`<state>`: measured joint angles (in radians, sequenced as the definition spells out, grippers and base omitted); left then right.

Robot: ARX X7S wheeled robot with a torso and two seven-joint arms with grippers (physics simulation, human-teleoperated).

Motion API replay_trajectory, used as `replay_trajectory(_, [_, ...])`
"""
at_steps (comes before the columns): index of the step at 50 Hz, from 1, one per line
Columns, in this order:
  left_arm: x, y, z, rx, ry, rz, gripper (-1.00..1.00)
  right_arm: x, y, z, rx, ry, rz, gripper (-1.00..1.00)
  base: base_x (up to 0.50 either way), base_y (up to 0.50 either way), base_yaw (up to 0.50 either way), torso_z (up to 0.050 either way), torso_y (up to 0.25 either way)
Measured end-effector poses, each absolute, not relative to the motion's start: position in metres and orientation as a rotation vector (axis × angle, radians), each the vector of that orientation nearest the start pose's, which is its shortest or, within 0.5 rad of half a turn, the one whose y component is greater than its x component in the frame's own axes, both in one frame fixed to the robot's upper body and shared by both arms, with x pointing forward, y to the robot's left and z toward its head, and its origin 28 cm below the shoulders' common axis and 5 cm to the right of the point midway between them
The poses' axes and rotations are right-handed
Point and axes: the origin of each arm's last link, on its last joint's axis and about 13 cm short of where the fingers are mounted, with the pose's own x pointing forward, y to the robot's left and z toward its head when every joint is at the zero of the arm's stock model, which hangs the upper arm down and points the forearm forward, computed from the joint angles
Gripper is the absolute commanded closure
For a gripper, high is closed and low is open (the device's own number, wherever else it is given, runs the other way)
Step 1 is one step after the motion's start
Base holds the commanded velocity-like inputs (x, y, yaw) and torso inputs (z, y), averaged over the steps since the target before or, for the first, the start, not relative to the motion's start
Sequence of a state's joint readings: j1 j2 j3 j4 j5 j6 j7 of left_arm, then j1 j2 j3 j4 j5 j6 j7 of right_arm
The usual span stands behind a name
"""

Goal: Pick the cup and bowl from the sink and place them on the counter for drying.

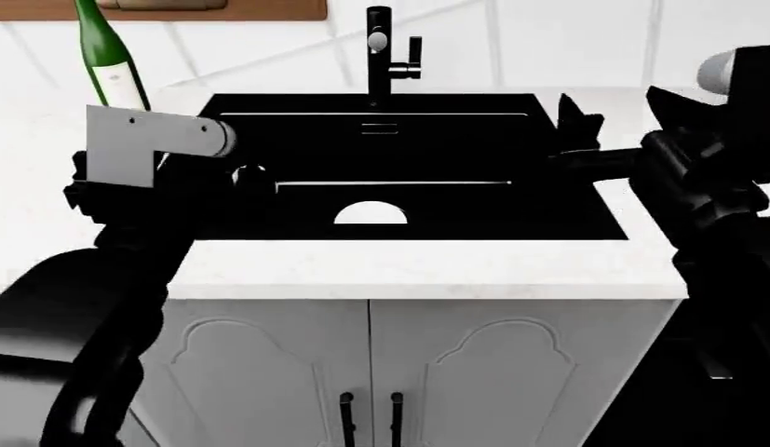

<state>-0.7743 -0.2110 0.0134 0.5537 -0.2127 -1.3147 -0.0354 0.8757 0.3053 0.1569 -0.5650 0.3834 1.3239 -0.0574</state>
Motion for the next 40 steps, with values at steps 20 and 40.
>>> replay_trajectory(20, [0.302, 0.253, 0.306, 0.127, 0.058, -0.023, -1.0, 0.279, -0.182, 0.352, -0.031, -0.07, 0.154, -1.0, 0.0, 0.0, 0.0, 0.0, 0.0])
replay_trajectory(40, [0.309, 0.259, 0.317, 0.17, 0.14, -0.004, -1.0, 0.276, -0.192, 0.346, -0.022, 0.018, 0.146, -1.0, 0.22, 0.0, 0.0, 0.0, 0.0])
